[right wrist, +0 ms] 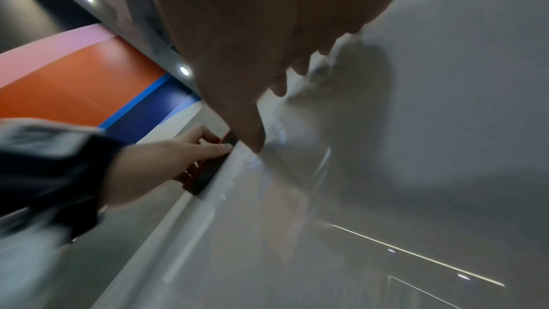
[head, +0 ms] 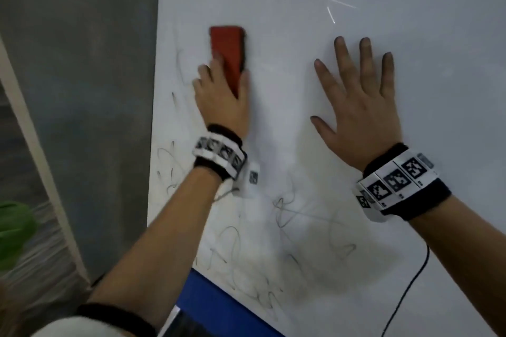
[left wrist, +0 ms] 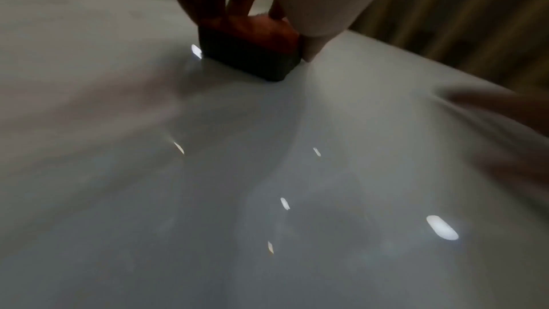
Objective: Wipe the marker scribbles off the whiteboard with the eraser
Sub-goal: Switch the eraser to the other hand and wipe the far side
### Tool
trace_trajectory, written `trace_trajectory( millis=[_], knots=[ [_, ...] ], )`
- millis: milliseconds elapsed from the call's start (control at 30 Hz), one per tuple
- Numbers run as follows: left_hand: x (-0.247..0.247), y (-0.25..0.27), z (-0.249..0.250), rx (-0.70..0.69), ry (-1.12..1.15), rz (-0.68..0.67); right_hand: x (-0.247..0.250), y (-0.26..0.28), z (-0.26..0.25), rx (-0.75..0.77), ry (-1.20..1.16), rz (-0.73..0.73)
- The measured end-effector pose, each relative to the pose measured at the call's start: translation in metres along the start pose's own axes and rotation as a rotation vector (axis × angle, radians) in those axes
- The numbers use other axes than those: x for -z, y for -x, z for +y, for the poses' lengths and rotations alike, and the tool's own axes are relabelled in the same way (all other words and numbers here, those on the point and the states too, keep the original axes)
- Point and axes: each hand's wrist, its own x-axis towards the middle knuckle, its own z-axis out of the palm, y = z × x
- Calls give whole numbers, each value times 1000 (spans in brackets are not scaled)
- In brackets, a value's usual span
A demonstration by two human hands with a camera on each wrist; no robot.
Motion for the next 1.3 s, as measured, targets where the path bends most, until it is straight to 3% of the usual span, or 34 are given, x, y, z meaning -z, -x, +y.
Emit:
trace_trajectory(
  millis=[100, 167, 233, 333, 400, 467, 600, 667, 733, 833, 900, 967, 1067, 1133, 1200, 1300],
  knots=[
    [0, 72, -4, -311, -61, -106, -4, -11, -15, 73, 25, -8],
    [-1, 38, -24, -351, -94, -78, -6, -16, -18, 77, 13, -4],
    [5, -20, -44, -238, -160, -31, -6, -15, -13, 91, 12, -15],
    [12, -101, -79, 74, -163, -12, -5, -12, -2, 135, 11, -30],
    [11, -114, -88, 195, -135, 17, -3, -11, -1, 143, 11, -39],
    [6, -85, -79, 201, -172, 16, -3, -11, -6, 127, 9, -35],
    [3, 41, -60, -210, -149, -80, -4, -11, -19, 73, 7, -3],
    [6, 44, -72, -335, -164, -139, -5, -11, -23, 57, -7, 7],
    [9, -1, -91, -185, -180, -102, -7, -13, -24, 56, -15, 5],
    [13, -64, -116, 292, -103, -2, -8, -12, -22, 42, -18, -8],
    [8, -54, -106, 372, -95, 24, -8, -11, -23, 41, -26, -17],
    [1, 7, -77, 204, -66, 27, -9, -11, -25, 36, -41, -14],
    [6, 128, -40, -214, -49, -217, -12, -9, -24, 41, -59, 8],
    [6, 127, -53, -318, -63, -251, -13, -9, -21, 66, -75, 23],
    [3, 75, -86, -165, -97, -141, -14, -9, -16, 84, -86, 25],
    [8, -8, -128, 342, -14, -12, -15, -8, -13, 92, -81, 15]
  ],
)
